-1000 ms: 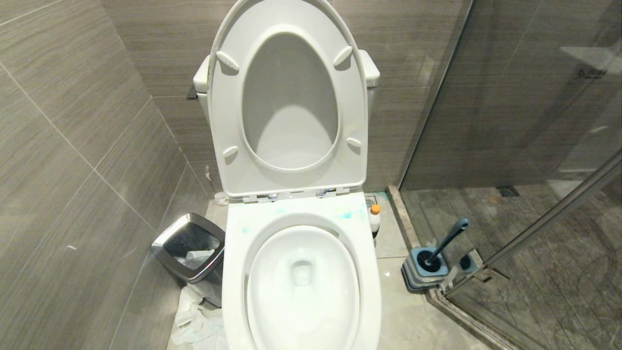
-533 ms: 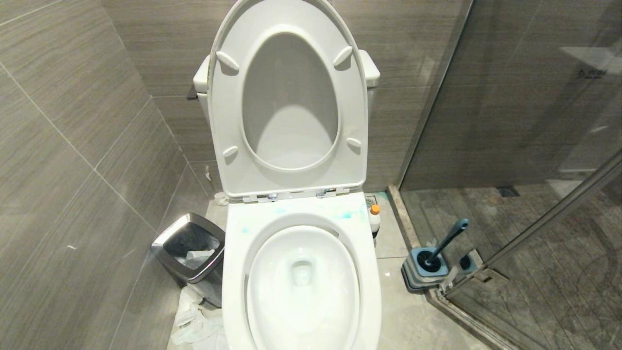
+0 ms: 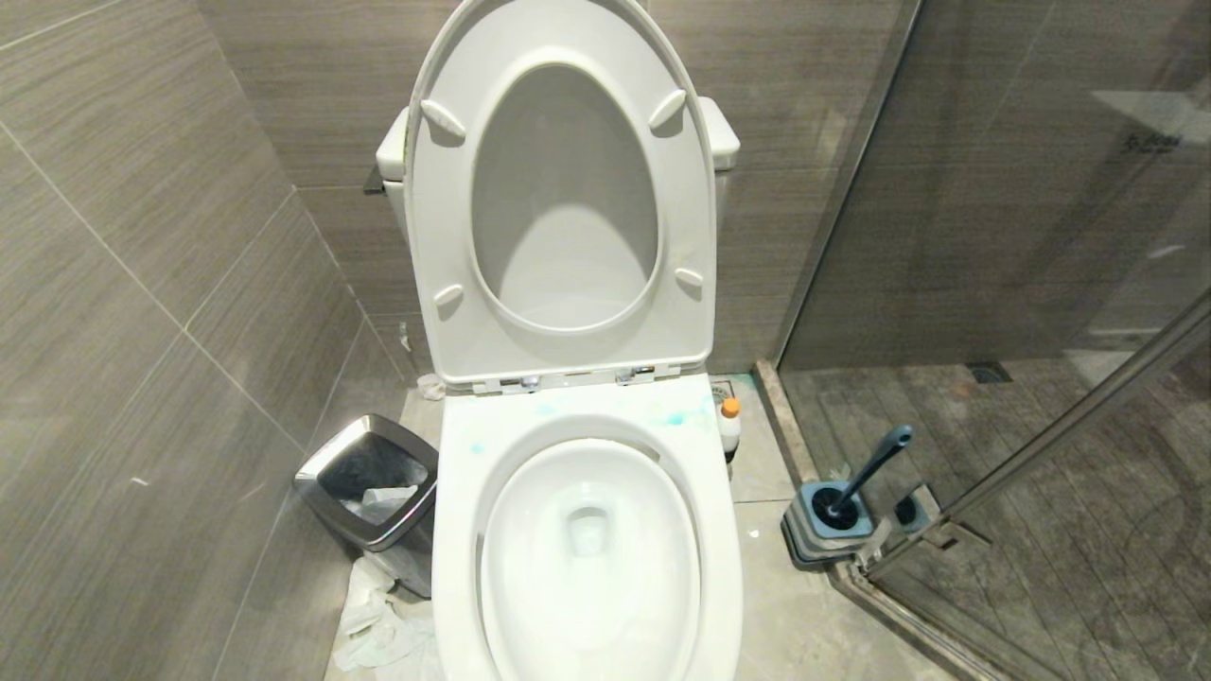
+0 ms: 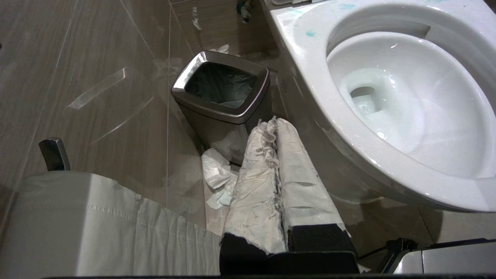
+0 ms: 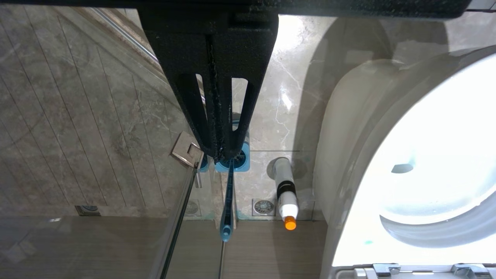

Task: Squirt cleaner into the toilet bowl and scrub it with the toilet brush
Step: Pour in the cleaning agent

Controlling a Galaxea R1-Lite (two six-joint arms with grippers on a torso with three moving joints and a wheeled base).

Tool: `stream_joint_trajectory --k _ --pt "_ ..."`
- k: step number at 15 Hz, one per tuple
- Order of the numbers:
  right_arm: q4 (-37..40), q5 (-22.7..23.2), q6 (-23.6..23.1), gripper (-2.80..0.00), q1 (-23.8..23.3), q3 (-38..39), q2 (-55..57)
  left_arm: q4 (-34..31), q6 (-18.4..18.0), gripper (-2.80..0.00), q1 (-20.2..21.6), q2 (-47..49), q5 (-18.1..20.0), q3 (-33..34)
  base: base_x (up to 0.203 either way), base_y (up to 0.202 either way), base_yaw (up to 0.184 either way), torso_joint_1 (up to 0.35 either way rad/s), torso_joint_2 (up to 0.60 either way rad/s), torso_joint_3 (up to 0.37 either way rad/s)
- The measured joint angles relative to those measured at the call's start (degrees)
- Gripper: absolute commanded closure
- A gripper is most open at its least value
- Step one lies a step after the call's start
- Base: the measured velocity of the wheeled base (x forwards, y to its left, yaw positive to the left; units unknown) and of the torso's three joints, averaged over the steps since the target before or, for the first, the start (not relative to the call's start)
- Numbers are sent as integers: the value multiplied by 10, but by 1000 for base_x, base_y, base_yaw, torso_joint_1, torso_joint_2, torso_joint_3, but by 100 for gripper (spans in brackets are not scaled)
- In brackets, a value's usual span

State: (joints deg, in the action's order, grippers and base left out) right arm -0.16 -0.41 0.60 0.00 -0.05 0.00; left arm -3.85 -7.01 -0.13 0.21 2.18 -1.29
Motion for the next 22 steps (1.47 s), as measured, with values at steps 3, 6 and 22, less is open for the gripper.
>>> stream_joint_trajectory --k 3,6,22 --pt "0 0 0 0 0 0 0 4 28 0 -1 -1 -7 0 0 0 0 0 0 0" --pt "0 0 0 0 0 0 0 6 53 0 -2 -2 -14 1 0 0 0 0 0 0" --pt "0 0 -1 0 0 0 0 7 63 0 -1 -2 -19 0 0 0 0 0 0 -18"
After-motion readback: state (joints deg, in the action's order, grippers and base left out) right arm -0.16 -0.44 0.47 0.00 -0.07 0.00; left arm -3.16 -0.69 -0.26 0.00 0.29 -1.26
